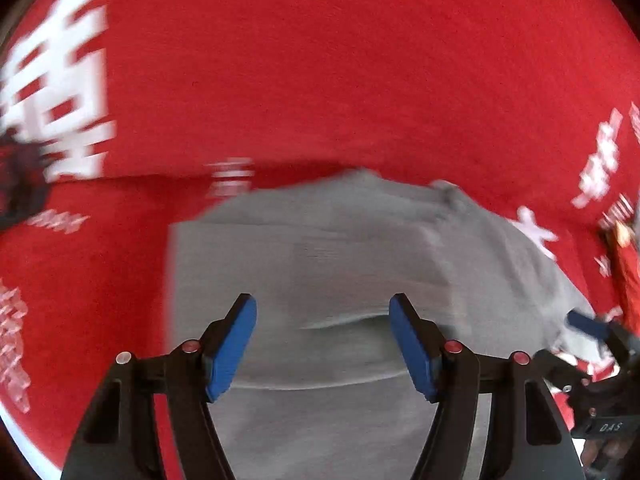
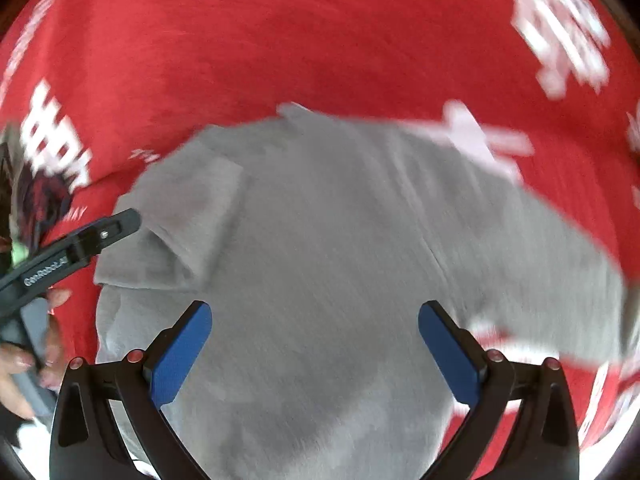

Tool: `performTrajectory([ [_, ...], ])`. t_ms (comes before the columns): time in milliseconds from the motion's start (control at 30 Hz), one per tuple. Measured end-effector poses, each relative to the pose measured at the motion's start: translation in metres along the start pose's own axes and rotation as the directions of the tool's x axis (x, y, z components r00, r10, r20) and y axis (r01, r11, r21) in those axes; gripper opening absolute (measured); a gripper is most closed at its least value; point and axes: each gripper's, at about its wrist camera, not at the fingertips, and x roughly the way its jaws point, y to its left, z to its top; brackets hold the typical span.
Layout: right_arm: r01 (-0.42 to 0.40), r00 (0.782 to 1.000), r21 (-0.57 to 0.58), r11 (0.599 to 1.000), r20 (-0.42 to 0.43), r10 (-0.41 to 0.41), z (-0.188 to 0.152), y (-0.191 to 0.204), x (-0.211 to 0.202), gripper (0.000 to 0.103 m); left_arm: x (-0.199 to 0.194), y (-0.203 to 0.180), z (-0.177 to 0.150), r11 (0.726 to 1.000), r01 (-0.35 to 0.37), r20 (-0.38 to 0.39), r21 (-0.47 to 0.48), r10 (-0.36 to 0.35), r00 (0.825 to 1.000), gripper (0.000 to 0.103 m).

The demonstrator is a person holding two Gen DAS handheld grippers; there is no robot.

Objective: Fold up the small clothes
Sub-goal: 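Fold the held sleeve across the sweater body and release it, then grasp the sweater side edge with the right gripper and fold it inward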

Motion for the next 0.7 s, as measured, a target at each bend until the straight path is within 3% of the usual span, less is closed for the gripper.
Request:
performTrajectory([
  [67,0.012,0.999,-0.138,0.99,0.034,-0.008,0.013,0.031,0.005,0.103,0.002,0.03,0.0,0.997,-0.061,-0.019,-0.043,0.061,0.998,0.07],
  [133,0.049,0.998,-0.291,0.955,0.053,-0.035,0.022,0.067,0.019,0.103,0.011,0.061,-0.004,0.987,-0.131,-0.062,-0.095,0.126,0.99,0.07],
  [267,0.223,0.975,-0.555,0.801,0.139,-0.175,0.02,0.133,0.064,0.101,0.035,0.091,-0.014,0.979,-0.174,-0.118,-0.104,0.161,0.98,0.07],
  [300,0.304,0.952,-0.599,0.741,0.174,-0.251,0.02,0.145,0.082,0.096,0.04,0.094,-0.017,0.98,-0.175,-0.128,-0.097,0.162,0.978,0.07],
  [367,0.364,0.928,-0.629,0.687,0.178,-0.328,0.024,0.149,0.104,0.061,0.049,0.096,-0.021,0.983,-0.165,-0.149,-0.085,0.151,0.977,0.07],
  [400,0.354,0.928,-0.631,0.69,0.144,-0.344,0.029,0.145,0.113,0.018,0.051,0.095,-0.021,0.985,-0.151,-0.154,-0.088,0.136,0.979,0.07],
  [433,0.33,0.936,-0.6,0.729,0.105,-0.337,0.035,0.138,0.115,0.004,0.052,0.096,-0.021,0.988,-0.124,-0.156,-0.093,0.108,0.982,0.07],
  [500,0.257,0.966,-0.409,0.876,0.072,-0.25,0.052,0.104,0.094,0.004,0.05,0.097,-0.019,0.992,-0.092,-0.153,-0.088,0.077,0.985,0.07],
  [567,0.131,0.99,-0.196,0.972,0.071,-0.12,0.059,0.065,0.074,0.005,0.05,0.098,-0.016,0.995,-0.072,-0.153,-0.072,0.06,0.986,0.07],
  [600,0.056,0.996,-0.049,0.997,0.076,-0.052,0.06,0.038,0.066,0.005,0.05,0.097,-0.014,0.995,-0.068,-0.155,-0.067,0.057,0.986,0.07],
  [633,0.012,0.997,0.077,0.997,0.081,-0.018,0.057,0.015,0.061,0.005,0.051,0.097,-0.012,0.996,-0.065,-0.157,-0.062,0.055,0.986,0.07],
  [700,-0.042,0.996,0.29,0.956,0.083,0.018,0.044,-0.027,0.059,0.007,0.051,0.096,-0.007,0.997,-0.066,-0.159,-0.051,0.057,0.986,0.07],
])
